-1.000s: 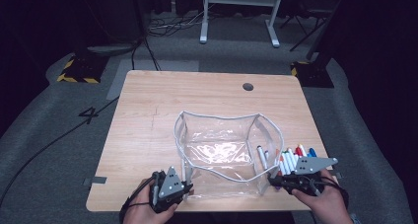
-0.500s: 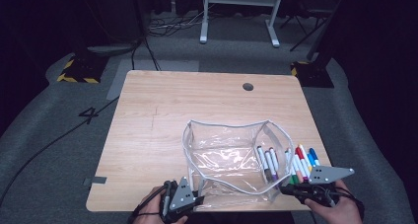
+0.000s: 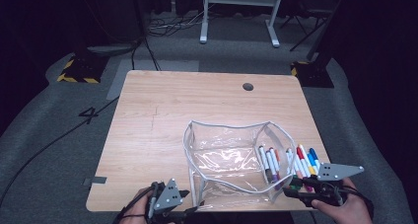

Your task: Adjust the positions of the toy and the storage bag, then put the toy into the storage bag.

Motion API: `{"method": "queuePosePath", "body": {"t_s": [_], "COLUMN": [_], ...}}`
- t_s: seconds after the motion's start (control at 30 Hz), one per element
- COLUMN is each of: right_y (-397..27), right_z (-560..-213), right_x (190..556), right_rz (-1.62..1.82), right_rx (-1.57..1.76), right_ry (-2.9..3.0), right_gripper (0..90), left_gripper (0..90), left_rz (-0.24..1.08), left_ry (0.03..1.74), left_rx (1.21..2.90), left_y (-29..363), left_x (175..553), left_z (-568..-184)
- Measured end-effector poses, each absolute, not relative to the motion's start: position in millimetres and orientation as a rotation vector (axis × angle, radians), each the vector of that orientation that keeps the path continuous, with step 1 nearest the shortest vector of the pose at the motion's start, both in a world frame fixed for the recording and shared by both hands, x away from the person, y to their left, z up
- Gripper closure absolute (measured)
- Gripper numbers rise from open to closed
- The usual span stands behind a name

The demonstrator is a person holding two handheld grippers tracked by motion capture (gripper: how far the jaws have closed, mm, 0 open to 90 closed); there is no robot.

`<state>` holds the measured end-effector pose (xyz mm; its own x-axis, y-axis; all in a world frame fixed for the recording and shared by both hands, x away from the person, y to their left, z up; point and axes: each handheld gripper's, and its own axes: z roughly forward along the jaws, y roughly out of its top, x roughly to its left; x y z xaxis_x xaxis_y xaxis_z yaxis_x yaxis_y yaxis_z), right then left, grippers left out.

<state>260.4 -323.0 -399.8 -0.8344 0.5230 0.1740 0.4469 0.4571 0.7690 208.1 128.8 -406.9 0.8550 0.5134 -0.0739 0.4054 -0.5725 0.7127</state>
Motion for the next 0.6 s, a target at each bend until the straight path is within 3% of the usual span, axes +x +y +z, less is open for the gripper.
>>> {"method": "queuePosePath", "body": {"t_s": [0.6], "right_y": [-360.8], "right_z": [-397.3], "right_x": [268.5], "right_rz": [1.248], "right_rx": [1.012], "right_ry": [2.517], "right_gripper": [55.4], "left_gripper": [37.7], "left_rz": [0.362], "left_ry": [0.842], "left_rx": [2.114], "left_y": [167.9], "left_x": [277.2], "left_z": [-409.4]}}
